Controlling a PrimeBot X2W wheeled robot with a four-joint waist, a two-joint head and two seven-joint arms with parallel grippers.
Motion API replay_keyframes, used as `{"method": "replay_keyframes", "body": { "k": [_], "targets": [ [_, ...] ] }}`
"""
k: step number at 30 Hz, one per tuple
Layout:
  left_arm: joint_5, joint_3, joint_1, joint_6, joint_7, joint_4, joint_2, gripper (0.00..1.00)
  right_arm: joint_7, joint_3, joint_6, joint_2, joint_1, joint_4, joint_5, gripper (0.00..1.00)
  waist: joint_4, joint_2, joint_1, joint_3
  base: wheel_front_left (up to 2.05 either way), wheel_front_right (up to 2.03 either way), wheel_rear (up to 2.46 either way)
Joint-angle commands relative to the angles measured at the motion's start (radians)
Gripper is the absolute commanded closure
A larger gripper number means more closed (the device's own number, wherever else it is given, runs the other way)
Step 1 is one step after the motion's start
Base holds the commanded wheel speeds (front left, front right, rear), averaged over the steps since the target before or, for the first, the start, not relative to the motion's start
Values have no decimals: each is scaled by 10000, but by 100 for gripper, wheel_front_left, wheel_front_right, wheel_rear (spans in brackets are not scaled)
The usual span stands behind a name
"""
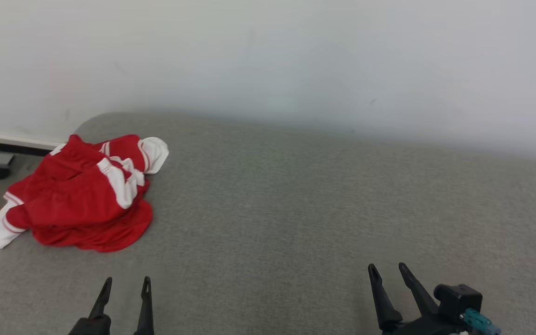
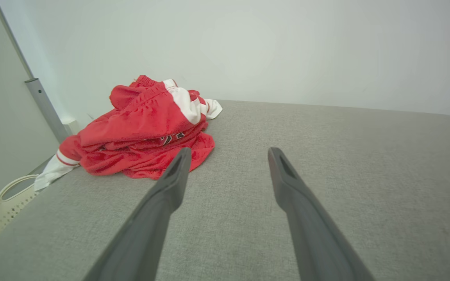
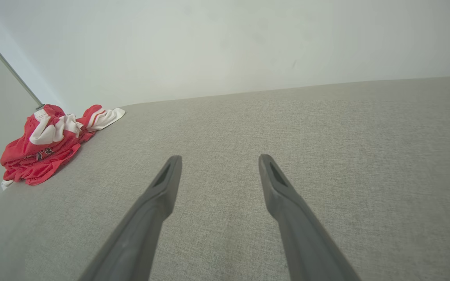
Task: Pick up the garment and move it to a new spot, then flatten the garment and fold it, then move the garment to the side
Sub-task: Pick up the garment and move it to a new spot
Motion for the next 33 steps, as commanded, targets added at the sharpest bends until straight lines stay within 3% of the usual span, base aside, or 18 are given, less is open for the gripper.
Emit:
{"method": "replay_keyframes", "body": {
  "k": [1,11,22,33],
  "targets": [
    [-63,62,166,-39,-44,-90,94,0,-77,52,33,-20,79,1,113,0,1178,0,0,-124,0,0,0],
    [-4,398,599,94,-42,-434,237,0,-272,459,33,-17,-75,269,487,0,3134,0,0,-94,0,0,0],
    [-141,1160,1219,509,-40,-1349,25,0,-222,1309,33,-23,-1049,717,595,0,3481,0,0,412,0,0,0],
    [-156,1193,1216,455,-40,-1394,-196,0,-390,1578,33,-23,-1319,1158,702,0,3501,0,0,472,0,0,0]
  ]
}}
